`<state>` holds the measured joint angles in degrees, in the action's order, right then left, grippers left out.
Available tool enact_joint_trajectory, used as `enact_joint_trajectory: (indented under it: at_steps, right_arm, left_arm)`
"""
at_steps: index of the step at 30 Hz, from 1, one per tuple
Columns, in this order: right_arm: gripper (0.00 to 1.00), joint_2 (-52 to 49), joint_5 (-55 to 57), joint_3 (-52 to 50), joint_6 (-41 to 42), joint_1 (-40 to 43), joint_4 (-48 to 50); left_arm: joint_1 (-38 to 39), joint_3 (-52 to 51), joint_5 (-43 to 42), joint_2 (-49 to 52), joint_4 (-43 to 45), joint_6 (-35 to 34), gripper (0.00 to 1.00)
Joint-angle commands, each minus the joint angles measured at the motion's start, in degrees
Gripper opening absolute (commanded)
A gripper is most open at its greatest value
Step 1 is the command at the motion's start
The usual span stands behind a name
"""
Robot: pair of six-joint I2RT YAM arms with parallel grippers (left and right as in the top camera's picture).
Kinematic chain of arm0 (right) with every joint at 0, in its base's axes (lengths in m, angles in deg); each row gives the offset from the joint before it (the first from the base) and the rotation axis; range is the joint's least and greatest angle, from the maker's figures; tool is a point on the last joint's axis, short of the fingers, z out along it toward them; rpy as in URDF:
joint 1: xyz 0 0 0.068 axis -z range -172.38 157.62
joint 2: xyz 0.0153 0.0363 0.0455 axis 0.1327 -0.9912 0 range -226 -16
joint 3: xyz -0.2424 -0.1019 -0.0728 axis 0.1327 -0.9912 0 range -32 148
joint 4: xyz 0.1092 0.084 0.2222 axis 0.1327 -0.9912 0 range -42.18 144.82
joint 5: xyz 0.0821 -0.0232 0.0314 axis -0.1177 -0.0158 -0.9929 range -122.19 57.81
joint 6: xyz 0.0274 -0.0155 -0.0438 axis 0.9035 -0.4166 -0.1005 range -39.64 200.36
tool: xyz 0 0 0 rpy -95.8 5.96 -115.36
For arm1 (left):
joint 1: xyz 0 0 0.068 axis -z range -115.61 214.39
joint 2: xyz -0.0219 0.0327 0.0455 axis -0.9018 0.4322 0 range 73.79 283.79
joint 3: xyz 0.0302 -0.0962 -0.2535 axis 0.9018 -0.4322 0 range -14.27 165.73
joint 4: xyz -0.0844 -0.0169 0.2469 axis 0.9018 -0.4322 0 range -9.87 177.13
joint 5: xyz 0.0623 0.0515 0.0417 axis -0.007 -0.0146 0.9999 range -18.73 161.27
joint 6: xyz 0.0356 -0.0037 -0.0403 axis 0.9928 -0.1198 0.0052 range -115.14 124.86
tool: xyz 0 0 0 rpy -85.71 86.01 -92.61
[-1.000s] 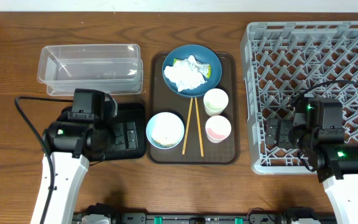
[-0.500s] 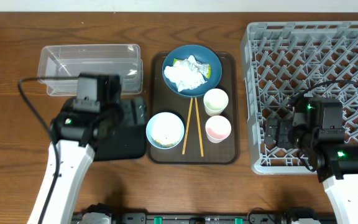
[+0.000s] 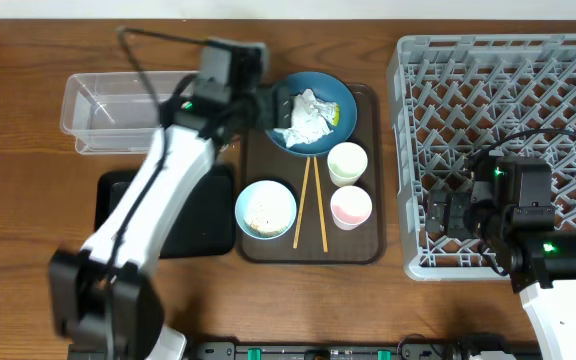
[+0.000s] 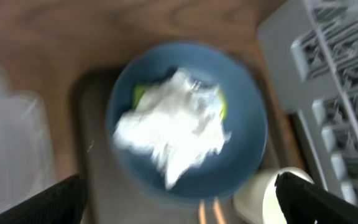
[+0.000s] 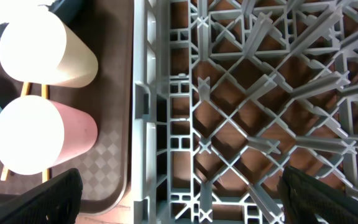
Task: Sort waste into correct bins and load items into the dishwasher rack
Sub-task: 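Reach the left gripper to the tissue on the blue plate, then grasp the crumpled white tissue with the left gripper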
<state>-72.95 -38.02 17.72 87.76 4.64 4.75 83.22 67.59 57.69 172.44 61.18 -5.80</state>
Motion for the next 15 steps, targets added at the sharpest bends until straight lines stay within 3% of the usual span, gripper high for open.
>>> enact_joint_trajectory:
  at_steps: [1,8,15]
  right_arm:
    - [0.99,-0.17,-0.20,1.18,0.70,-0.42,-0.28]
    - [0.99,-0.55,-0.22,1.18,0.70,-0.42,-0.31]
    - [0.99,-1.60,-0.22,1.18,0.70,-0.42,-0.61]
  left_arm:
    - [2.34,1.42,-0.33,4.42,3.72,-0.85,0.98]
    - [6.12,1.42,-0.09,13.73,11.67,-0.81,0.95]
    - [7.41,1.40,2.49,19.61,12.76,-0.83,0.89]
